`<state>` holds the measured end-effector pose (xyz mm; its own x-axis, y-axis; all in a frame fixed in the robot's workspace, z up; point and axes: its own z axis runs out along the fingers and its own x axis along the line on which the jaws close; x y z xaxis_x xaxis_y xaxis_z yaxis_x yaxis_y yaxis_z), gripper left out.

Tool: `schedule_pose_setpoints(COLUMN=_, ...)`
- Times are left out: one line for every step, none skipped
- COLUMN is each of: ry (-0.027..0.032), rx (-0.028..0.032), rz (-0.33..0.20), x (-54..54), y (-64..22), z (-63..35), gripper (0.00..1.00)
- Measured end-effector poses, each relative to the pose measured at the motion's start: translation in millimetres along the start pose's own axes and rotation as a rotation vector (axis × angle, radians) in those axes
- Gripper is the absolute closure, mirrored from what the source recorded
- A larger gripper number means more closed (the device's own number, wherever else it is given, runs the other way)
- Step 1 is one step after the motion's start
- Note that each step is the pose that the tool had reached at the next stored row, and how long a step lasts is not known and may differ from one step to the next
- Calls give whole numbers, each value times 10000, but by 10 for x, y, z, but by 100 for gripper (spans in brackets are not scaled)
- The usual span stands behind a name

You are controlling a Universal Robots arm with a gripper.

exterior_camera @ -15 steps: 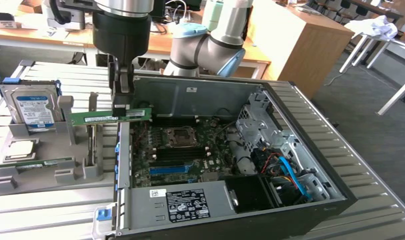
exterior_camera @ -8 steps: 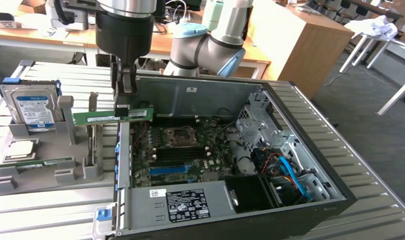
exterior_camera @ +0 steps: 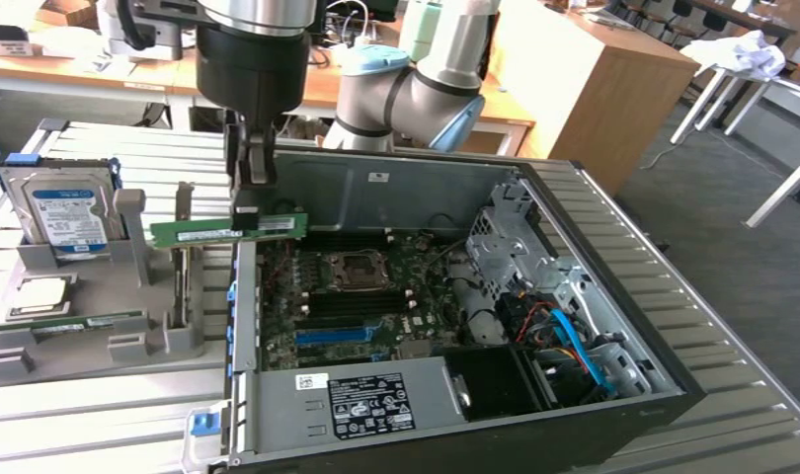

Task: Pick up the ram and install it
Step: 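Pick up the ram and move it above insertion slot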

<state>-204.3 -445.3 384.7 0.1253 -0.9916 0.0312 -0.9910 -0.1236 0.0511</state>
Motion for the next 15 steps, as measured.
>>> schedule_pose_setpoints(ry=0, rx=0, rz=0, x=1, y=-6, z=0, gripper=87)
schedule_pose_setpoints(ry=1, rx=0, rz=0, x=1, y=-11, z=-1, gripper=87)
schedule_pose_setpoints(ry=0, rx=0, rz=0, x=2, y=-16, z=-1, gripper=87)
schedule_pose_setpoints(ry=0, rx=0, rz=0, x=3, y=-22, z=-1, gripper=87)
schedule_pose_setpoints(ry=0, rx=0, rz=0, x=3, y=-28, z=-2, gripper=87)
schedule_pose_setpoints(ry=1, rx=0, rz=0, x=4, y=-33, z=-2, gripper=87)
schedule_pose_setpoints(ry=1, rx=0, rz=0, x=5, y=-38, z=-2, gripper=87)
schedule_pose_setpoints(ry=0, rx=0, rz=0, x=6, y=-43, z=-2, gripper=87)
schedule_pose_setpoints(ry=0, rx=0, rz=0, x=6, y=-47, z=-2, gripper=87)
schedule_pose_setpoints(ry=0, rx=0, rz=0, x=7, y=-52, z=-3, gripper=87)
schedule_pose_setpoints(ry=0, rx=0, rz=0, x=7, y=-57, z=-2, gripper=87)
schedule_pose_setpoints(ry=0, rx=0, rz=0, x=8, y=-62, z=-3, gripper=87)
schedule_pose_setpoints(ry=1, rx=0, rz=0, x=9, y=-67, z=-3, gripper=87)
schedule_pose_setpoints(ry=0, rx=0, rz=0, x=9, y=-71, z=-3, gripper=87)
schedule_pose_setpoints(ry=1, rx=0, rz=1, x=10, y=-75, z=-4, gripper=87)
